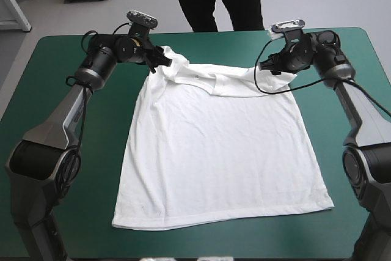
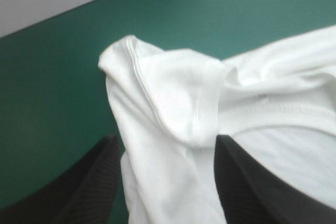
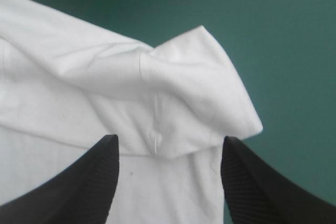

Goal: Fold the cloth

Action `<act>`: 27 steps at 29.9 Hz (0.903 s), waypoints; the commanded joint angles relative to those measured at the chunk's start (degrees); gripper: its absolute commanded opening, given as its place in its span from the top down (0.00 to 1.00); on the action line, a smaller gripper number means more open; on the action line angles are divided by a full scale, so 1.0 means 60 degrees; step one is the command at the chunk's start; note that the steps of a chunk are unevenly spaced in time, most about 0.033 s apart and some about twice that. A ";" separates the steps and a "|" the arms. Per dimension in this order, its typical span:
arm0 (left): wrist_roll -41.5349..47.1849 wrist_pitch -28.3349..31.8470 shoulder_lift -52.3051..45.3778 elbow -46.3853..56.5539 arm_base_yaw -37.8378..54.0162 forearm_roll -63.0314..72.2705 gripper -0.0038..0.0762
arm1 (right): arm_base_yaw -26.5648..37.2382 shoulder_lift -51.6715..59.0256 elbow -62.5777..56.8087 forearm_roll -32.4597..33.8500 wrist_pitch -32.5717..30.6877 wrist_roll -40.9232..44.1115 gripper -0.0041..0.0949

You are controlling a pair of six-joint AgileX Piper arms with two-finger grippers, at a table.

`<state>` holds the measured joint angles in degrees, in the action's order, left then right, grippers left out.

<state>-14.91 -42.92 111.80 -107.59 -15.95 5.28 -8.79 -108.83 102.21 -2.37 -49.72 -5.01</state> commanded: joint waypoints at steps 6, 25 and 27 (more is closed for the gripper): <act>0.0874 -0.2967 -0.2617 -0.0288 0.0005 0.0105 0.45 | 0.0227 0.2158 0.0330 -0.0253 -0.1310 -0.0393 0.40; 0.2562 -0.5156 -0.6927 0.4667 -0.0392 -0.0389 0.45 | 0.0114 0.6765 -0.3025 -0.0559 -0.2488 -0.0393 0.40; 0.2707 -0.5156 -0.7285 0.5478 -0.0467 -0.0430 0.45 | -0.0001 0.7095 -0.3414 -0.0508 -0.2514 -0.0393 0.40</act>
<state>0.00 -71.74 72.64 -79.20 -17.93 2.66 -8.12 -69.89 83.04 -5.59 -67.19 -6.81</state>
